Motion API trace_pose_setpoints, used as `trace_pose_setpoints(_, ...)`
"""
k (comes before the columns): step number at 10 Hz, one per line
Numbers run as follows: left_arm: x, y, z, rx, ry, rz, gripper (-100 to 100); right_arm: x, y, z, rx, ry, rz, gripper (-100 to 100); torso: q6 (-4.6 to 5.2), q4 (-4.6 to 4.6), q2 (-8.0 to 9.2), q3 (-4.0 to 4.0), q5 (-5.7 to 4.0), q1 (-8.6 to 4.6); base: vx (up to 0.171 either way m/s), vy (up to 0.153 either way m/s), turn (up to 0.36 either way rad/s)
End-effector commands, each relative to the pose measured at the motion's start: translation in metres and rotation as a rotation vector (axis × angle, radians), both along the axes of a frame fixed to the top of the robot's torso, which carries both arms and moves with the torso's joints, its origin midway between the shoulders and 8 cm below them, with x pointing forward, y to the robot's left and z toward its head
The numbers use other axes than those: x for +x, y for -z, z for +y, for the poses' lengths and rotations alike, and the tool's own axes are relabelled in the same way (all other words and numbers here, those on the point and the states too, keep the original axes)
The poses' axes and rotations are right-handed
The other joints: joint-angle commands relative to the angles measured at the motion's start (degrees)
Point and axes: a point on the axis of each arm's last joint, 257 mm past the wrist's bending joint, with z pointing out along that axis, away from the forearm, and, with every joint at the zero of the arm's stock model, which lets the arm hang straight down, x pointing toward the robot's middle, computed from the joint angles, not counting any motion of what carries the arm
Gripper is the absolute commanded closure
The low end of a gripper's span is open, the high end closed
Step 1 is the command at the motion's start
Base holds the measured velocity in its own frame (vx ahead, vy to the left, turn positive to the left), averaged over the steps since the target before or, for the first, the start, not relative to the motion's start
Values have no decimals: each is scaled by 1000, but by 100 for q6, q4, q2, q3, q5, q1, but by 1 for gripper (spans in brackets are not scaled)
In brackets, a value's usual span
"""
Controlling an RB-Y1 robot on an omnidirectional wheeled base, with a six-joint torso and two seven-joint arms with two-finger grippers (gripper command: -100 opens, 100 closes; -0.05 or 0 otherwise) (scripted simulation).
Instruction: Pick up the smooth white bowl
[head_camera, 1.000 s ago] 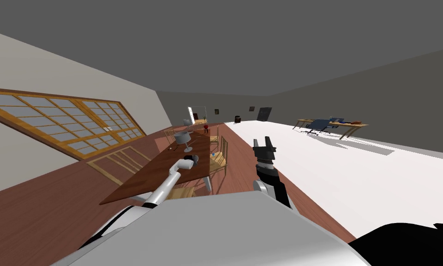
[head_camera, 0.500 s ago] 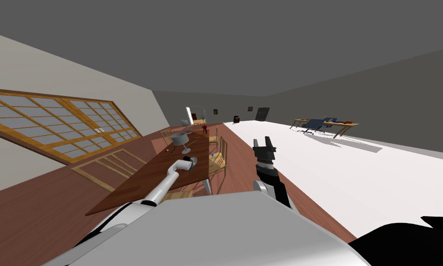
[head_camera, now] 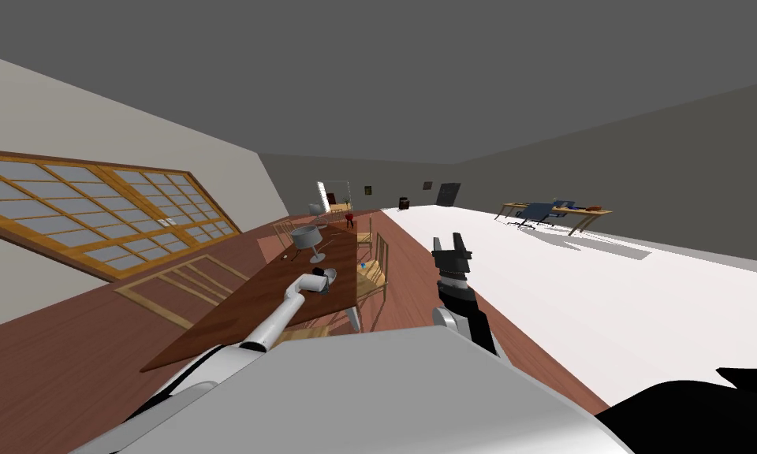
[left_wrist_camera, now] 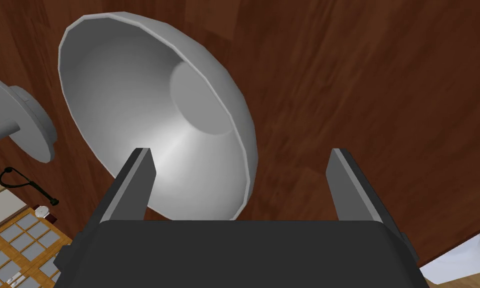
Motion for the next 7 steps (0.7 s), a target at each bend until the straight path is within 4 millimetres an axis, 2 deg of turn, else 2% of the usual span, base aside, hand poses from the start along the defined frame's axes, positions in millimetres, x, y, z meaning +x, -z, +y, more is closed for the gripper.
trace_pose_setpoints(1,-3,9,1,0,0,0,-100,0,0,0,0,0,0,0,0,0,0,0,0,0,35,6,2)
trace_pose_setpoints(4,-9,21,3,0,2,0,-100,0,0,0,0,0,0,0,0,-4,-19,-11,1,3,57,5,3)
trace_pose_setpoints(5,-9,19,3,0,0,1,-100,0,0,0,0,0,0,0,0,-5,-22,-13,1,1,28,-1,1)
trace_pose_setpoints(6,-9,19,3,0,1,0,100,0,0,0,0,0,0,0,0,-3,-13,-8,0,0,5,0,0)
trace_pose_setpoints(7,-9,19,3,0,1,0,100,0,0,0,0,0,0,0,0,-1,-5,-3,0,0,0,0,0)
